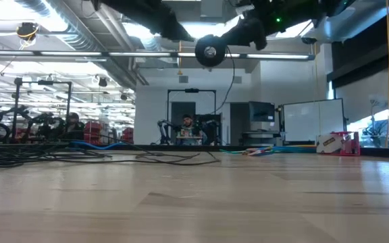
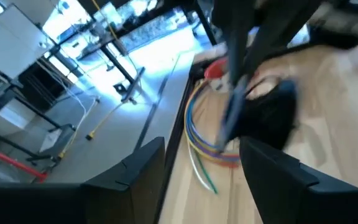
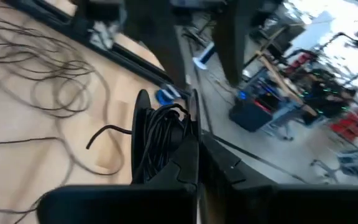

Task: Coiling cords

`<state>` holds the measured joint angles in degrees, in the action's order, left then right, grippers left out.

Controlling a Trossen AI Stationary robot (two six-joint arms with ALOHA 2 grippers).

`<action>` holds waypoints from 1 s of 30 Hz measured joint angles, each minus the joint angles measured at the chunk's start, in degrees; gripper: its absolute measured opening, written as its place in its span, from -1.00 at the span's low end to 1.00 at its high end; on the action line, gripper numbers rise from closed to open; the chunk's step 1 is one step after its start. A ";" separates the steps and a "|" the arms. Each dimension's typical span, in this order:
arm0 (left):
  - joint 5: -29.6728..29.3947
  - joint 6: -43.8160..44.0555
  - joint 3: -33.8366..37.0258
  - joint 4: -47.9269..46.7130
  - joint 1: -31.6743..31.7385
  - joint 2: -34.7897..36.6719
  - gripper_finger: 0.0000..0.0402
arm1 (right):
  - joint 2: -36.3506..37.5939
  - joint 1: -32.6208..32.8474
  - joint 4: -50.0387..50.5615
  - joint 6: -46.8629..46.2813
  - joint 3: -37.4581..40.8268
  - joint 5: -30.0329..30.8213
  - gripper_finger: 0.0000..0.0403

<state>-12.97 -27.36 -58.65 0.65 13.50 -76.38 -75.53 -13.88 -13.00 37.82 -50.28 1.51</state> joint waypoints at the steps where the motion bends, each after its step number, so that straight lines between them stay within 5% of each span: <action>1: -0.06 -0.30 0.05 -0.30 0.00 -0.04 0.01 | 0.00 0.05 0.33 0.00 0.00 -0.10 -0.95; 12: 0.09 2.47 0.04 1.23 -1.79 -0.02 0.01 | 0.00 -0.01 2.34 -0.19 0.00 0.64 -0.95; 18: 9.20 2.63 0.02 4.56 -2.51 -1.75 0.01 | -1.66 0.03 2.19 -0.45 0.00 -0.45 -0.95; 30: 9.42 -0.29 -0.03 5.91 -1.66 -6.10 0.01 | -3.34 0.03 -0.46 0.16 -0.02 -1.16 -0.95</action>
<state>-3.55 -27.65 -58.67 6.56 11.84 -82.48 -78.87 -13.85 -13.46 37.98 -50.30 0.35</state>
